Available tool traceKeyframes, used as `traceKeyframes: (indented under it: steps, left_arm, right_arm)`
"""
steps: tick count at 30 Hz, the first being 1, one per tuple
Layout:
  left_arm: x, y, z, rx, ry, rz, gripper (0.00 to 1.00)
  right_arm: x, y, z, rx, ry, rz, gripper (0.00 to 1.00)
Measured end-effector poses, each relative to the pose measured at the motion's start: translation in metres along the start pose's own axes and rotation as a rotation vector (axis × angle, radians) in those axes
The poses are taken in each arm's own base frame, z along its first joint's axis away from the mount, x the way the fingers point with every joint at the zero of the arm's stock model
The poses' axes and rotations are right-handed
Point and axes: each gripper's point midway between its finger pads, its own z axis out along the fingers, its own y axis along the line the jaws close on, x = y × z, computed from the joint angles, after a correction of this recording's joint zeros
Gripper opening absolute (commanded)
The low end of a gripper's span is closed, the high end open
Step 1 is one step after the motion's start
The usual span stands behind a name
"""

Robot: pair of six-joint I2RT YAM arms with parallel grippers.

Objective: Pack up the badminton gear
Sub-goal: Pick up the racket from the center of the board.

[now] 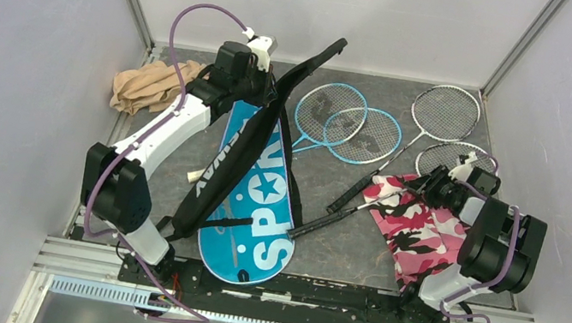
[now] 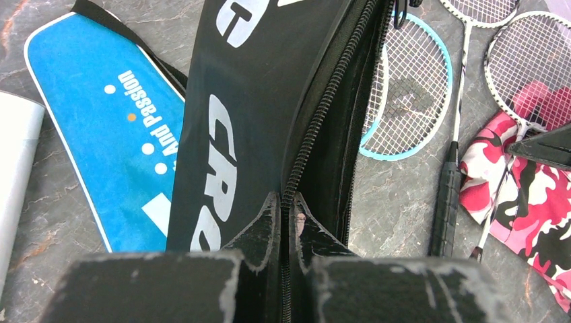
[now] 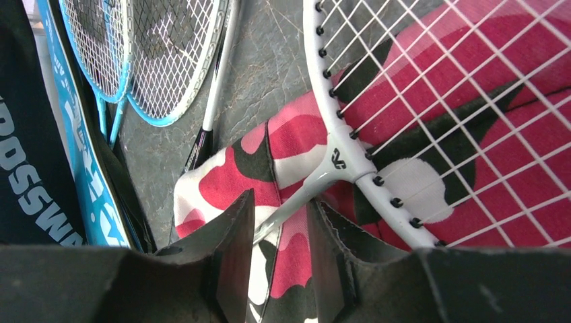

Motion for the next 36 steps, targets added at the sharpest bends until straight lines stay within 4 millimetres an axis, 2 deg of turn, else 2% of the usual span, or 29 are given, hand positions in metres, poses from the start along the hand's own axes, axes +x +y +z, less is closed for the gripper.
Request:
traceKeyframes:
  steps: [11,18,24,30,34,36]
  left_arm:
    - [0.003,0.000,0.003,0.004,0.008,-0.001,0.02]
    - [0.002,0.003,0.003,-0.011,0.005,-0.001,0.02]
    - [0.001,0.011,0.003,-0.056,-0.002,-0.002,0.02]
    - [-0.004,0.014,0.006,-0.085,-0.014,-0.036,0.02]
    - [-0.005,0.016,0.008,-0.103,-0.020,-0.088,0.02]
    - [-0.006,0.016,0.011,-0.110,-0.023,-0.128,0.02]
  right_arm:
    - [-0.006,-0.002,0.005,-0.007,-0.022,0.101,0.14]
    - [-0.011,0.007,0.000,-0.018,-0.021,0.148,0.00]
    - [-0.031,0.026,-0.014,-0.037,-0.055,0.074,0.00]
    - [-0.038,0.040,-0.023,-0.061,-0.059,0.048,0.00]
    - [-0.047,0.063,-0.024,-0.111,-0.050,-0.005,0.00]
    - [-0.049,0.084,-0.022,-0.153,-0.031,-0.051,0.00]
